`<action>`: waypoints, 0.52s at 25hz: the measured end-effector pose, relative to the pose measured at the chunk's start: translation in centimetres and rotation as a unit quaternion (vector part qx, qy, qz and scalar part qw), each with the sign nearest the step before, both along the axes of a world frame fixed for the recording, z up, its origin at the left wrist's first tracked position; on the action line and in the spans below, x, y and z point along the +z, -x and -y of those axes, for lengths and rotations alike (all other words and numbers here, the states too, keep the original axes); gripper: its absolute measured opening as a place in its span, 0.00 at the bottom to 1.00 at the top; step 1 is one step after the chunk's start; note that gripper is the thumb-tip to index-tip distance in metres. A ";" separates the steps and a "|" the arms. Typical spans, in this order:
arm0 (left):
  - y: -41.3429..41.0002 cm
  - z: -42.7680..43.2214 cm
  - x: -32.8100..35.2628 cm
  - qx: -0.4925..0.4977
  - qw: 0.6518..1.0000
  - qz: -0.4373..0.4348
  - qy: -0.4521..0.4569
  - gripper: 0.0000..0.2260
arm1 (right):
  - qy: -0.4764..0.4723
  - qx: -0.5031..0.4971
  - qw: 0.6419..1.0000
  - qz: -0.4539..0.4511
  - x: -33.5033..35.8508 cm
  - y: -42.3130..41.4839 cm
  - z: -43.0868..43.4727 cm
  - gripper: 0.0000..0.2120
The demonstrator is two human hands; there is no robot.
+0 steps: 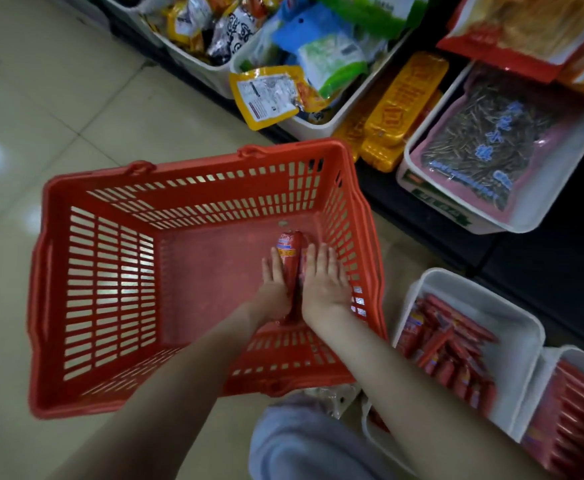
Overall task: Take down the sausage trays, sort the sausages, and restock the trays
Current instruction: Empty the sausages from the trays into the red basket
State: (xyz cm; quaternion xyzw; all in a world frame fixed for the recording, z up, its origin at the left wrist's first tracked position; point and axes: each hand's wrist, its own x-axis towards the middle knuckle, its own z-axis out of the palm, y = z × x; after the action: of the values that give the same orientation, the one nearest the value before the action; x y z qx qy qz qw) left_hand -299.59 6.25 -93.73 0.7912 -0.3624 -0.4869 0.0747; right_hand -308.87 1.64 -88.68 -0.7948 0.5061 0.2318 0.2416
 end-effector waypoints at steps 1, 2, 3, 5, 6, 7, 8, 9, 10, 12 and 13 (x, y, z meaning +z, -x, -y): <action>0.2 -0.1 -0.2 0.004 1.000 0.020 -0.015 0.38 | -0.014 0.004 1.000 -0.013 -0.2 0.2 -0.1 0.31; 0.4 0.0 -0.1 -0.001 0.998 0.041 -0.043 0.35 | -0.021 0.011 1.000 -0.020 -0.3 0.5 -0.2 0.32; 0.5 0.3 -0.1 -0.025 0.996 0.058 -0.069 0.34 | -0.023 0.020 0.999 -0.018 -0.1 0.8 -0.2 0.34; 0.8 1.0 1.0 -0.100 0.987 0.082 -0.092 0.30 | -0.030 0.019 0.999 0.024 1.2 1.5 -0.1 0.39; 1.1 1.4 1.8 -0.132 0.984 0.088 -0.086 0.28 | -0.032 0.009 0.997 0.065 2.3 1.8 0.1 0.39; 1.8 2.0 3.0 -0.155 0.981 0.097 -0.069 0.25 | -0.030 -0.002 0.993 0.118 3.7 2.3 0.4 0.38; 2.6 2.6 4.5 -0.156 0.982 0.102 -0.029 0.22 | -0.021 -0.011 0.985 0.171 5.5 2.9 0.7 0.35; 3.5 3.1 6.6 -0.127 0.987 0.095 0.019 0.20 | -0.003 -0.017 0.975 0.220 7.2 3.6 0.8 0.33; 4.6 3.7 8.8 -0.070 0.991 0.086 0.068 0.18 | 0.018 -0.025 0.963 0.269 9.1 4.4 0.8 0.31; 6.3 4.0 13.6 0.032 0.976 0.123 0.175 0.13 | 0.042 -0.070 0.917 0.391 12.3 5.8 0.5 0.26; 7.7 4.1 16.0 0.079 0.965 0.118 0.221 0.09 | 0.057 -0.106 0.881 0.458 13.9 7.2 0.5 0.24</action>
State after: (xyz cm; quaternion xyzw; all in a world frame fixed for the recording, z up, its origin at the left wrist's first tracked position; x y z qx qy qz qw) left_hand -307.25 2.18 -77.74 0.8331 -0.4034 -0.2904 0.2425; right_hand -316.05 1.17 -74.79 -0.7659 0.4327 -0.2146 0.4243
